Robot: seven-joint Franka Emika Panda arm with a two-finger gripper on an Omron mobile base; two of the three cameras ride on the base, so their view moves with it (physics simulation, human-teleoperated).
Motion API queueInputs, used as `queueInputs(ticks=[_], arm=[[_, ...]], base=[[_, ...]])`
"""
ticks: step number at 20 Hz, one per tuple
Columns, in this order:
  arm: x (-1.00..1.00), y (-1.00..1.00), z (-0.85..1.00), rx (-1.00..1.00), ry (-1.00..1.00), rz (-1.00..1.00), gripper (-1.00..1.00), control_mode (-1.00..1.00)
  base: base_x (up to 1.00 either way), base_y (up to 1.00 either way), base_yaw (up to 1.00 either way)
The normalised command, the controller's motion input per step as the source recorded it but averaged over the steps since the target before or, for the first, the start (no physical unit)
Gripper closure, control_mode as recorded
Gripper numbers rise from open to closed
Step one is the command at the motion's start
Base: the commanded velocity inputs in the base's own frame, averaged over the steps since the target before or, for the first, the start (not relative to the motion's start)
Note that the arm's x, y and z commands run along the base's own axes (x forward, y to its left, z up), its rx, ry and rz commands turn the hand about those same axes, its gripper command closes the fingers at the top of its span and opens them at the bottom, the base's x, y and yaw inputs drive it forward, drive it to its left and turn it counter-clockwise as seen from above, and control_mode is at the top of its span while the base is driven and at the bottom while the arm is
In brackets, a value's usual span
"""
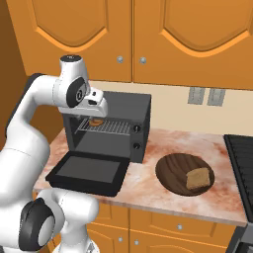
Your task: Pick up the heated bread from the toaster oven and place it in the bowl. Then move the bread bowl to the dining counter.
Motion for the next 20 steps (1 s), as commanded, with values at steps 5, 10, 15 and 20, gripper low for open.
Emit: queueInputs(ticks=[5, 10, 15, 20], arm=[[-0.19, -0.09, 0.00, 0.00, -0.02, 0.00, -1.00, -1.00], [-0.32, -0.03, -0.45, 0.00, -0.34, 0.05, -1.00, -1.00], [-0.13, -0.01, -0.62, 0.02, -0.53, 0.12, -1.00, -1.00], [0.00, 0.00, -0.50, 0.04, -0.39, 0.11, -1.00, -1.00]], base=[[0.00, 0.00, 0.00], [0.00, 0.00, 0.00], [0.00, 0.00, 0.00], [0.00, 0.00, 0.00]])
